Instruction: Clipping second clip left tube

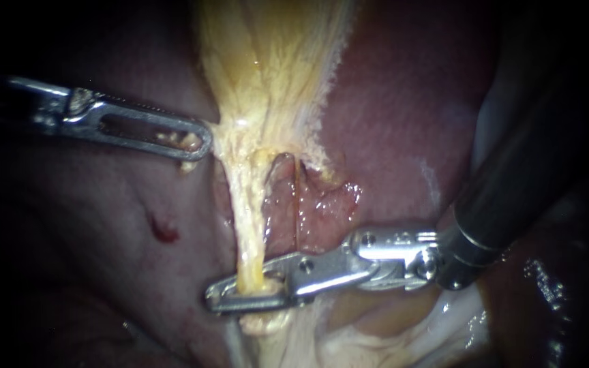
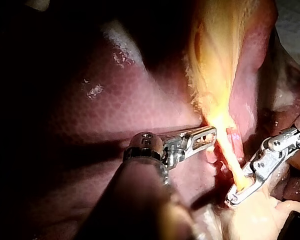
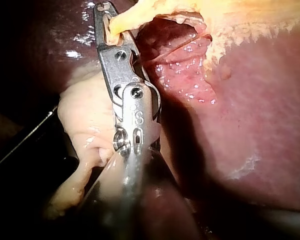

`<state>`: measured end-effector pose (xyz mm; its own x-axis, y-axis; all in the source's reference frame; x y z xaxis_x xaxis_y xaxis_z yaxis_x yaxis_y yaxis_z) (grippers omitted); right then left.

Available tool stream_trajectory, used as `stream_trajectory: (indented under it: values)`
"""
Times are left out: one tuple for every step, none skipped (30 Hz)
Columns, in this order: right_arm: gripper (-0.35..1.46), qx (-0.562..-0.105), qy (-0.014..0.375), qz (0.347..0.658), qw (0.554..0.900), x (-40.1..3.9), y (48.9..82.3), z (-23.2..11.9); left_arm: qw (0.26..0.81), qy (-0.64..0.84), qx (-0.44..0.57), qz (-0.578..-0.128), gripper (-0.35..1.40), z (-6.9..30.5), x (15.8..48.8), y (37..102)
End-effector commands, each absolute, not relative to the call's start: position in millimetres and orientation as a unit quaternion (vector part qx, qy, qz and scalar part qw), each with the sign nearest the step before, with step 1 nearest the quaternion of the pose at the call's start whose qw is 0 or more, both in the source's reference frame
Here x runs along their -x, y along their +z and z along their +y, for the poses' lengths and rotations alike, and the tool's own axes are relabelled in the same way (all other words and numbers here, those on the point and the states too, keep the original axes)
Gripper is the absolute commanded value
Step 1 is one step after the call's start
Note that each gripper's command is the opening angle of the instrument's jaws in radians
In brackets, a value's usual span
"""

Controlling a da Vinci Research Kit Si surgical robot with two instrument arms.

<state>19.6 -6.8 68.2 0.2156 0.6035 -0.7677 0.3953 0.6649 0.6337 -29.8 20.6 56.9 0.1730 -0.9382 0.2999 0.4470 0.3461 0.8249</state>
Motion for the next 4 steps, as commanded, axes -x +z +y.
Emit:
stream_trajectory:
  values:
    - [-0.35,-0.402,0.078,0.621,0.668,-19.5,68.3,-6.8,0.707,-0.490,-0.295,-0.416,-0.35,20.6,29.8,56.9]
    - [-0.35,-0.402,0.078,0.621,0.668,-19.5,68.3,-6.8,0.707,-0.490,-0.295,-0.416,-0.35,20.6,29.8,56.9]
    - [-0.35,-0.402,0.078,0.621,0.668,-19.5,68.4,-6.8,0.707,-0.490,-0.295,-0.416,-0.35,20.6,29.8,56.9]
    - [-0.35,-0.402,0.078,0.621,0.668,-19.5,68.4,-6.8,0.707,-0.490,-0.295,-0.416,-0.35,20.6,29.8,56.9]
